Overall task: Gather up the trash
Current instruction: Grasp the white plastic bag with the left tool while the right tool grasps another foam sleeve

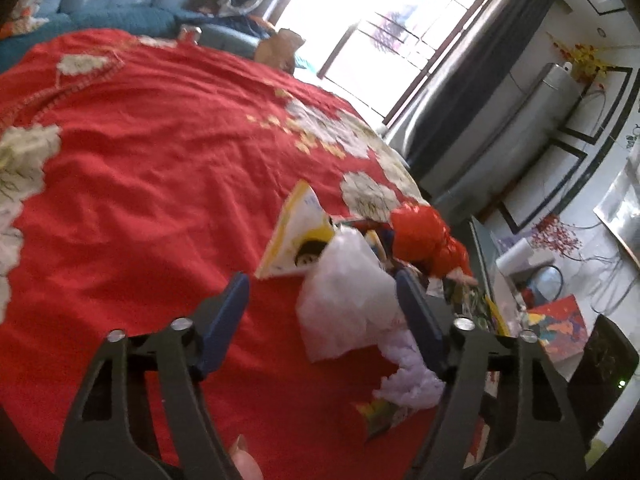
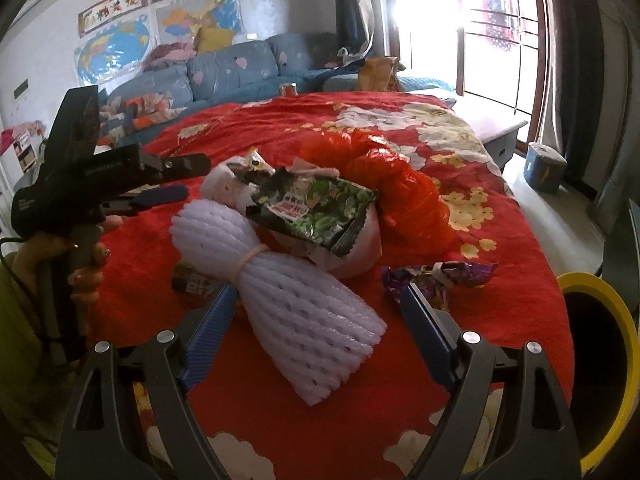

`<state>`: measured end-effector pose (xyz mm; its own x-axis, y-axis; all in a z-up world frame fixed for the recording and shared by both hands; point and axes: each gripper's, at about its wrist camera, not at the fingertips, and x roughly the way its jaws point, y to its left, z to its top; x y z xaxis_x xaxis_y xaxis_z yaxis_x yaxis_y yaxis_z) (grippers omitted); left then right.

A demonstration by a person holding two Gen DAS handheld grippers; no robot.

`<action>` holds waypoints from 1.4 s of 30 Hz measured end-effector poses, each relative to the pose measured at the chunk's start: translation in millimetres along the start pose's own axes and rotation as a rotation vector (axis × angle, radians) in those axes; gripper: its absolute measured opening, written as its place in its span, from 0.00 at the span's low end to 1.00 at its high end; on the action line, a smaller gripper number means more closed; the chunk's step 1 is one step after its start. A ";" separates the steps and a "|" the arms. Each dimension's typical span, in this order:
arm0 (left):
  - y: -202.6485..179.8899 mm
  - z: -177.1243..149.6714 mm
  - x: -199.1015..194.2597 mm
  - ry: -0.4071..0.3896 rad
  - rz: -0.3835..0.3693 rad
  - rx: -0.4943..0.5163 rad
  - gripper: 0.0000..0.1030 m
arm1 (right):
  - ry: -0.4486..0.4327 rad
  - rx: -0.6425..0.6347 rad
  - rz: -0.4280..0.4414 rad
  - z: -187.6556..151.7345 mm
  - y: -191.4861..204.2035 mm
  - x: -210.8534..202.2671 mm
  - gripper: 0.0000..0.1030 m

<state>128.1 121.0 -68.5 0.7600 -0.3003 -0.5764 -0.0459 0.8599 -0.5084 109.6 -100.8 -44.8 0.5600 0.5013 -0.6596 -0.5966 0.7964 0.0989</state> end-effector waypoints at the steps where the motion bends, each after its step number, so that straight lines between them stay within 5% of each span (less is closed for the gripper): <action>1: -0.3 -1.4 2.9 0.010 -0.011 -0.004 0.60 | 0.005 0.000 0.002 -1.0 -0.2 1.5 0.79; 9: 4.0 -5.2 13.8 0.047 -0.107 -0.071 0.60 | 0.035 0.012 0.032 -7.9 0.6 8.6 0.78; 17: 0.9 -12.1 29.4 0.097 -0.195 -0.099 0.59 | 0.055 0.038 0.061 -11.5 -0.8 10.1 0.62; 24: -3.5 -12.3 29.6 0.092 -0.228 -0.097 0.36 | 0.057 0.047 0.077 -12.6 -1.6 5.2 0.54; 38: -56.1 13.6 -37.6 -0.131 -0.039 0.183 0.32 | -0.003 0.055 0.088 -7.0 1.4 -22.9 0.48; 42: -61.7 17.2 -51.8 -0.189 -0.048 0.191 0.32 | -0.029 0.073 0.084 -5.6 -2.0 -35.2 0.46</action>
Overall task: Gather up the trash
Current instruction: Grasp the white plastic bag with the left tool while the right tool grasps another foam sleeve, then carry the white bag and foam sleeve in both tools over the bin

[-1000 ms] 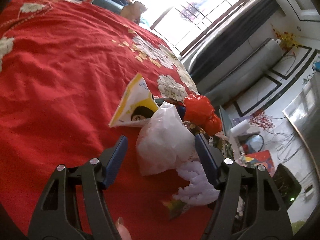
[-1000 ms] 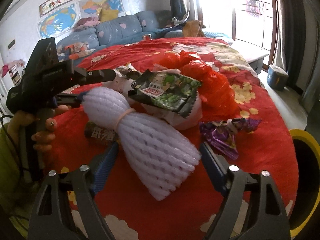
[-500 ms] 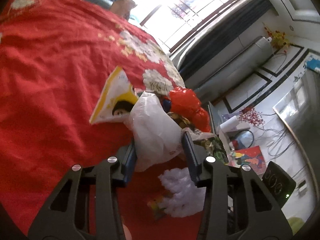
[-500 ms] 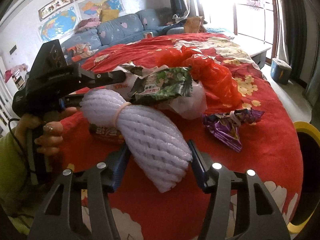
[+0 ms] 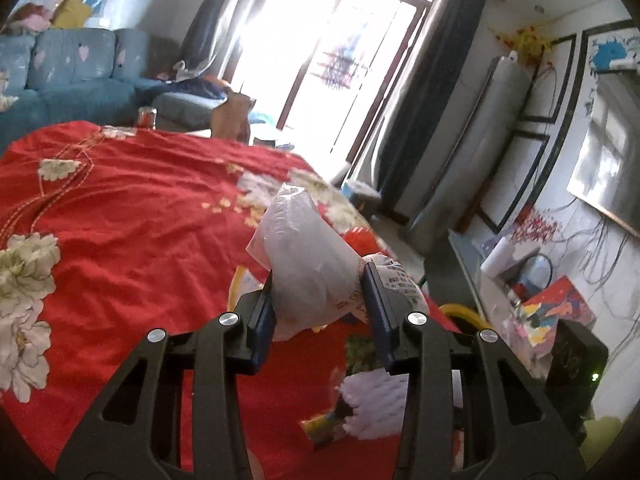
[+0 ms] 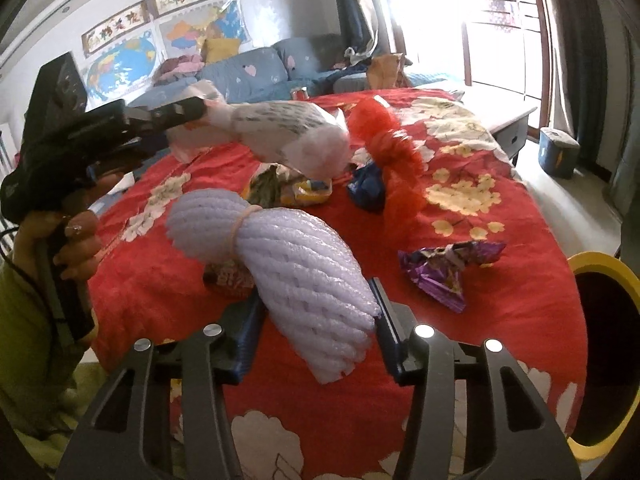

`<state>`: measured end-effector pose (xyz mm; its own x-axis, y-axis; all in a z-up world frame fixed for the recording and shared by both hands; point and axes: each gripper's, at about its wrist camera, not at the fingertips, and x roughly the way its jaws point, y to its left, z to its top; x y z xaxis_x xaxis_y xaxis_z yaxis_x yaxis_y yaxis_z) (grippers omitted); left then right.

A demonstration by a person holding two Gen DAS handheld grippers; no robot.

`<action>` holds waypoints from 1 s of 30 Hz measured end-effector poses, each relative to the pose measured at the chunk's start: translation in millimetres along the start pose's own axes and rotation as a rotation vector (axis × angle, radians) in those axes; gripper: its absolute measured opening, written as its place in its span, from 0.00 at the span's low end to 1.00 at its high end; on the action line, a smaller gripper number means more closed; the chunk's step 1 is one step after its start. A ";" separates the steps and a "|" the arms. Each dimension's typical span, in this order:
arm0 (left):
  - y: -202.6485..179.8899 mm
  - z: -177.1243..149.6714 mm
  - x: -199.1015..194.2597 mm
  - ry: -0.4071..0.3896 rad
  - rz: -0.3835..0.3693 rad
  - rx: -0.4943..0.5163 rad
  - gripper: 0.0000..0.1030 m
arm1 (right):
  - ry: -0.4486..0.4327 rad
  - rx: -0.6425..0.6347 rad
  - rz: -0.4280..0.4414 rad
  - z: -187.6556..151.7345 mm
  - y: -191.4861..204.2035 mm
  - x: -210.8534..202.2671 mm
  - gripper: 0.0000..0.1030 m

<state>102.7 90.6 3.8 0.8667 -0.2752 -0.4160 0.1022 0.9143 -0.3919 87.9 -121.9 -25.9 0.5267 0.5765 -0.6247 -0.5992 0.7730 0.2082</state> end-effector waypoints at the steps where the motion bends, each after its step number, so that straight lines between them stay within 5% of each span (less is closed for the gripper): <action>1: 0.4 1.1 -1.6 -0.008 -0.002 -0.002 0.32 | -0.009 0.003 -0.006 1.0 -0.9 -3.5 0.46; 15: -13.8 11.9 -21.8 -0.084 -0.053 -0.027 0.32 | -0.138 0.107 -0.130 20.0 -44.4 -48.2 0.43; 30: -54.9 7.0 -14.5 -0.076 -0.120 0.024 0.32 | -0.223 0.237 -0.263 17.8 -100.2 -87.0 0.40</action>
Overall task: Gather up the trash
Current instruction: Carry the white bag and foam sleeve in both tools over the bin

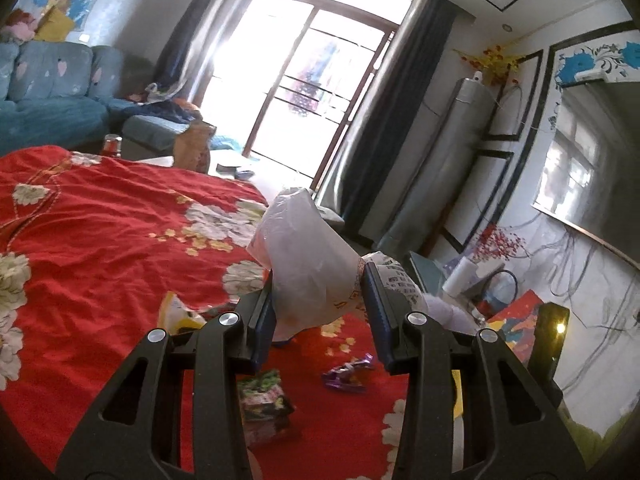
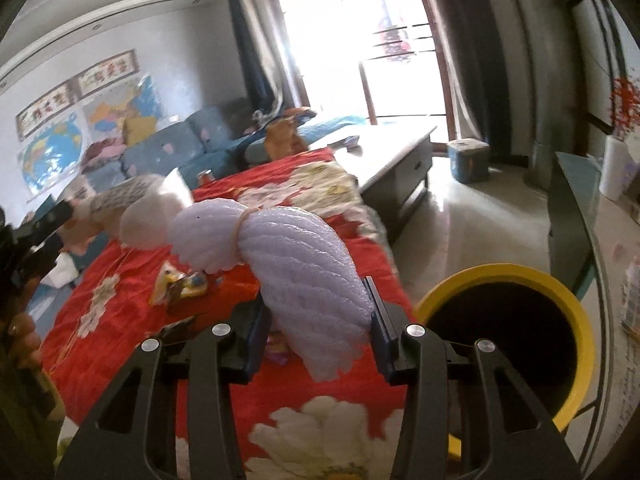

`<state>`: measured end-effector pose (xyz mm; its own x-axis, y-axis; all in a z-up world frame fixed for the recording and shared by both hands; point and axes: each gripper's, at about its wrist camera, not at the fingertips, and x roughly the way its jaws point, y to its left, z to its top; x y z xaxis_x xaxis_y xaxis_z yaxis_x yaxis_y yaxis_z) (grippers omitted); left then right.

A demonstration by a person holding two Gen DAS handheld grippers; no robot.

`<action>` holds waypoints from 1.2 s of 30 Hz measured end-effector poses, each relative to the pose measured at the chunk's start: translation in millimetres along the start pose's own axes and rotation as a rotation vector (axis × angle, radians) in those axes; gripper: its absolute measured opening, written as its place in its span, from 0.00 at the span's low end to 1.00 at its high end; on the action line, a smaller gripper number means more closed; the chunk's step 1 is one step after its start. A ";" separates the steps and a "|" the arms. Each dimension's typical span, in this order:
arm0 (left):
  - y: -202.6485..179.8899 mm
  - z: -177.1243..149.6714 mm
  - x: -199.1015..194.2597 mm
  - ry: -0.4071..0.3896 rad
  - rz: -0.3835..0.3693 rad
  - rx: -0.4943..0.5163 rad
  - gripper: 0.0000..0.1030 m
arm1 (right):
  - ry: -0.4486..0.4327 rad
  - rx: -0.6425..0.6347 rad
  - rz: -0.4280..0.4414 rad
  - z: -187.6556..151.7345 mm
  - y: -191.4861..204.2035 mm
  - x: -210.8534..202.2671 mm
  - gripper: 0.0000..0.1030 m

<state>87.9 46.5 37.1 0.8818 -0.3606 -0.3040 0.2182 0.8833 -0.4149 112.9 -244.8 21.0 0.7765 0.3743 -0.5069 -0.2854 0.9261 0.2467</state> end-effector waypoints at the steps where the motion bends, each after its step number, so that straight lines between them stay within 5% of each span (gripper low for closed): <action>1: -2.7 -1.2 2.1 0.004 -0.005 0.007 0.32 | -0.007 0.010 -0.012 1.2 -5.1 -1.7 0.40; 36: -120.0 -58.0 91.7 0.206 -0.130 0.255 0.32 | -0.080 0.263 -0.242 -14.2 -135.3 -29.0 0.40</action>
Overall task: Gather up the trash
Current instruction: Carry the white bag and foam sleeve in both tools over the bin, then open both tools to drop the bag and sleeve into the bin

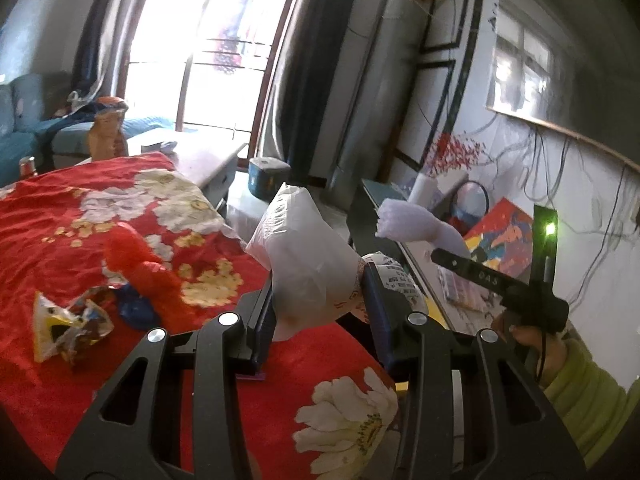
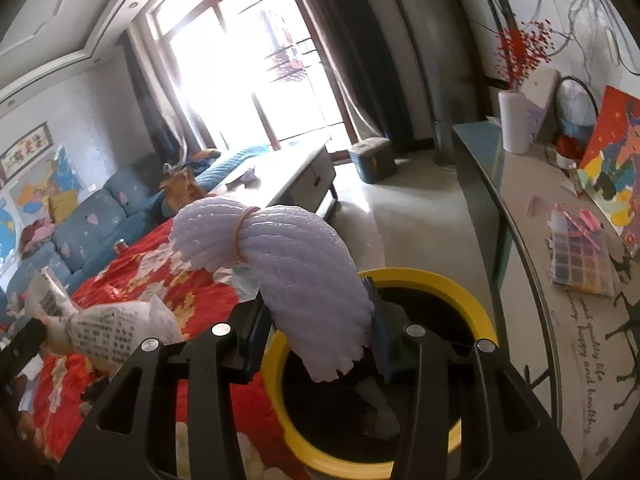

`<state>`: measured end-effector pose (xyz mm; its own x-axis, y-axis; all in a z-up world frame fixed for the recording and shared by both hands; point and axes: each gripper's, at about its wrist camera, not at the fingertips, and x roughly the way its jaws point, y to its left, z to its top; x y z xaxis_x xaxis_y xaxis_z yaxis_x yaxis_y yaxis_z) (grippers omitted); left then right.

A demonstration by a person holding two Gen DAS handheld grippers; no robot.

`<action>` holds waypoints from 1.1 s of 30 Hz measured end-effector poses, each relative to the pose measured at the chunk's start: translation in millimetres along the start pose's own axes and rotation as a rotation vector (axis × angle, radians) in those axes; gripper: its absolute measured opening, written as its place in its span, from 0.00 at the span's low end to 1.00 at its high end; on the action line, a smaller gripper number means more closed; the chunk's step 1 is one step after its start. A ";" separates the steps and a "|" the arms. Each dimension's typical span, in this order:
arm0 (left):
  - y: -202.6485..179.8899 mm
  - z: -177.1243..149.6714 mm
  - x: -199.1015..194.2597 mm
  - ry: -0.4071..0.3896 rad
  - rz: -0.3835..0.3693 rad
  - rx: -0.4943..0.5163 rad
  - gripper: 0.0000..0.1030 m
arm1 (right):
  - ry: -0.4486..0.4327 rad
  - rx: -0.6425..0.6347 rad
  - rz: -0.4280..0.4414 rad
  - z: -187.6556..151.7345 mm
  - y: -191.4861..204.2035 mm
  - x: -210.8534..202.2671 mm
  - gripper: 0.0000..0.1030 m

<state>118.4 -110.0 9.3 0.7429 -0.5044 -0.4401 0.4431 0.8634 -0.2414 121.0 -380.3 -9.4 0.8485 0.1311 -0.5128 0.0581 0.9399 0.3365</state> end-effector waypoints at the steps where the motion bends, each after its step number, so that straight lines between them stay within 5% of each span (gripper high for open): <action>1: -2.7 -0.8 3.3 0.006 -0.003 0.004 0.32 | 0.005 0.005 -0.003 -0.6 -3.4 1.4 0.40; 26: -61.8 -34.1 91.1 0.184 -0.043 0.167 0.33 | 0.105 0.090 -0.084 -17.2 -60.4 37.0 0.42; 33: -67.5 -39.8 118.9 0.229 -0.045 0.207 0.35 | 0.134 0.101 -0.066 -20.3 -63.2 46.6 0.54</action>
<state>156.8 -227.6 -61.2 0.5983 -0.5047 -0.6223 0.5829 0.8071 -0.0941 146.2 -427.2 -70.6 0.7641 0.1173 -0.6344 0.1696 0.9122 0.3729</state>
